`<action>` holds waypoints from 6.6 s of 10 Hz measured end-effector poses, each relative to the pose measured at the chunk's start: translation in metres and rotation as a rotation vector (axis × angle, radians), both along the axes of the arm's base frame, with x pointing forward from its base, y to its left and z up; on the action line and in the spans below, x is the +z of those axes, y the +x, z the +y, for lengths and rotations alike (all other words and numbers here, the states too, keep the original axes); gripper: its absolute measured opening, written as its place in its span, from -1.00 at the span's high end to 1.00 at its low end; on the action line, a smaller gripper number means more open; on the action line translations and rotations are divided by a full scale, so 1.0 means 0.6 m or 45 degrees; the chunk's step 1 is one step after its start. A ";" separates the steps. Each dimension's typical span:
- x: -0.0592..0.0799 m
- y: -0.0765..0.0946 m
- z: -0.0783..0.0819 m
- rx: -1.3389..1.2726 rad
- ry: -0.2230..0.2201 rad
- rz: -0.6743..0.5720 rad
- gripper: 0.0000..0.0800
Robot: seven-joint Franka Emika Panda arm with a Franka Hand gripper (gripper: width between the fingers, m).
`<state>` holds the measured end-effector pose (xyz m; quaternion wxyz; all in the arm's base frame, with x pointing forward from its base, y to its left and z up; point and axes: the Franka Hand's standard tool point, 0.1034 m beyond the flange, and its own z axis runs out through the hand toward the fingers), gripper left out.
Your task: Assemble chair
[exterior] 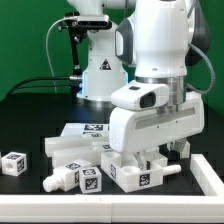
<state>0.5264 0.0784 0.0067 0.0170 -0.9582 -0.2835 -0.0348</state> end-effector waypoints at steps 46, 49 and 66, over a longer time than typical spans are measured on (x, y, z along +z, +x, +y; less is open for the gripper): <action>0.103 0.069 0.002 0.968 -0.167 -0.132 -0.62; 0.096 0.065 0.003 0.823 -0.145 -0.115 -0.62; 0.097 -0.015 0.103 -0.642 -0.057 0.146 -0.62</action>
Offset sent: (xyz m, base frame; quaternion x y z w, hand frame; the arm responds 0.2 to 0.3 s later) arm 0.0000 0.0000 0.0000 0.0000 0.0000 0.0000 1.0000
